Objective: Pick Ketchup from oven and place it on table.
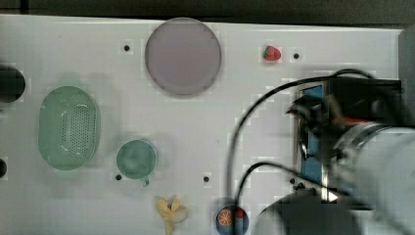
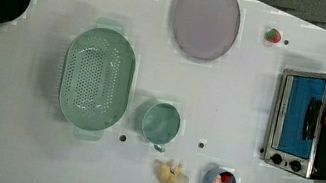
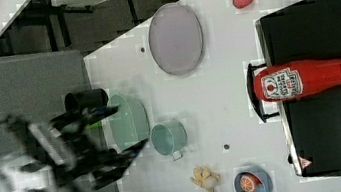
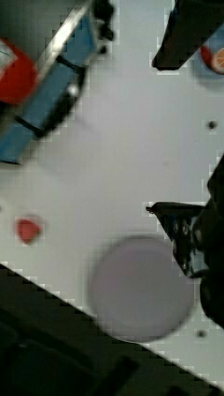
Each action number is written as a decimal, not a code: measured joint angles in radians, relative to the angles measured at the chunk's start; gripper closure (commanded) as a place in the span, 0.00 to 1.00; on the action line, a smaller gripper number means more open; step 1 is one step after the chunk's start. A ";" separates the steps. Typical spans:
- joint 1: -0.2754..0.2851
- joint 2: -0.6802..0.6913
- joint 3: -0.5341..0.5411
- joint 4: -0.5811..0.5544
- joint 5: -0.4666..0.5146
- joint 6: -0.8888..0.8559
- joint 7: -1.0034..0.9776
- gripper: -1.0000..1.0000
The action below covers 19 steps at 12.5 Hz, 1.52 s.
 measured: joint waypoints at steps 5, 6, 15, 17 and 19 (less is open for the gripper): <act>-0.012 0.205 -0.186 -0.008 -0.018 0.107 0.001 0.00; -0.016 0.236 -0.217 -0.016 -0.020 0.138 0.001 0.00; -0.061 0.522 -0.354 0.061 0.151 0.346 0.001 0.00; -0.072 0.568 -0.344 0.042 0.178 0.371 0.001 0.00; -0.086 0.585 -0.317 0.015 0.244 0.353 0.001 0.00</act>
